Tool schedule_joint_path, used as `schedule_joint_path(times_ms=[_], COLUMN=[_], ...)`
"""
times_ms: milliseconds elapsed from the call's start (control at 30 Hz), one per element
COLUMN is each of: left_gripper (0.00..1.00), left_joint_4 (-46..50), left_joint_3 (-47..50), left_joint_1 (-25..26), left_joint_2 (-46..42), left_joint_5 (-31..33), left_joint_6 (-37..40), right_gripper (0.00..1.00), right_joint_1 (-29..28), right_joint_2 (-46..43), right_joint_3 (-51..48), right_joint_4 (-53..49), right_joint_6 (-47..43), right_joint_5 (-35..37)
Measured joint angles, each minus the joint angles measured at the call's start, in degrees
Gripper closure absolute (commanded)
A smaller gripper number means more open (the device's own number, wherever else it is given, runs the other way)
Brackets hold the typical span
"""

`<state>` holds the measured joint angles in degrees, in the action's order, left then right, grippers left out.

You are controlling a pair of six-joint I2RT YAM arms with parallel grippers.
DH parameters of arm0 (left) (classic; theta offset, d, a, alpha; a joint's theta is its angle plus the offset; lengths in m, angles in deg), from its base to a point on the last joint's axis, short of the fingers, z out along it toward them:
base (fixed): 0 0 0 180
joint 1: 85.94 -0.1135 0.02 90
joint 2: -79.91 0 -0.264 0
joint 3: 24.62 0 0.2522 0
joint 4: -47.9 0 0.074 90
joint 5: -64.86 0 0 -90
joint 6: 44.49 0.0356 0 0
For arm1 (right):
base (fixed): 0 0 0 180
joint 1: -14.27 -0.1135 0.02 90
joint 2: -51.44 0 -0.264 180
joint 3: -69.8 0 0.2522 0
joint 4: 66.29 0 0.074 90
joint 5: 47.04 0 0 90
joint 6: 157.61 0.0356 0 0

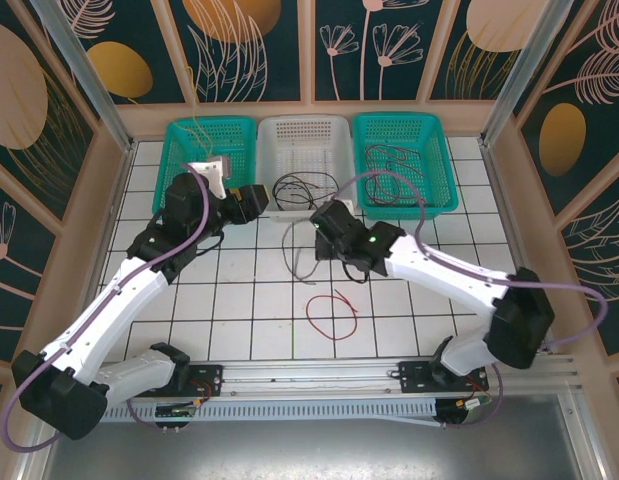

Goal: Untangle the cables

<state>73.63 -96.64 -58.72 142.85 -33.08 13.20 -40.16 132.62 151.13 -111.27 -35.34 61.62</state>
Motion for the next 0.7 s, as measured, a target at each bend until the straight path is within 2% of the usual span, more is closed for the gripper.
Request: schedule_joint_path(times_ms=[133,233,367,600,700], left_gripper=[0.14,0.10,0.10,0.08,0.13], left_joint_4=[-2.82,-5.25,-6.84,-10.40,-12.07], left_joint_3=[-0.85,-1.90,-3.63,-1.99,-0.15], left_joint_1=[0.00,0.00,0.00,0.00,0.00], left_joint_2=[0.61,0.92,2.32,2.34,1.22], left_joint_5=[-4.55,-7.15,-8.83,-15.63,-18.38], left_joint_6=[3.26,6.47,10.34,13.51,14.29], right_gripper=[1.00,1.00,1.00,1.00,1.00], right_joint_1=[-3.93,-4.96,-5.97,-6.21,-6.21], right_joint_2=[-3.96,-4.98,-5.07,-5.64,-6.62], right_joint_3=[6.14,9.73,13.75,17.55,17.97], right_joint_4=[-2.21,-3.80,-5.09,-5.55,-6.10], right_joint_6=[-5.64,-9.70,-13.68,-18.34,-19.32], right_joint_5=[4.35,6.32,7.30,6.73,5.86])
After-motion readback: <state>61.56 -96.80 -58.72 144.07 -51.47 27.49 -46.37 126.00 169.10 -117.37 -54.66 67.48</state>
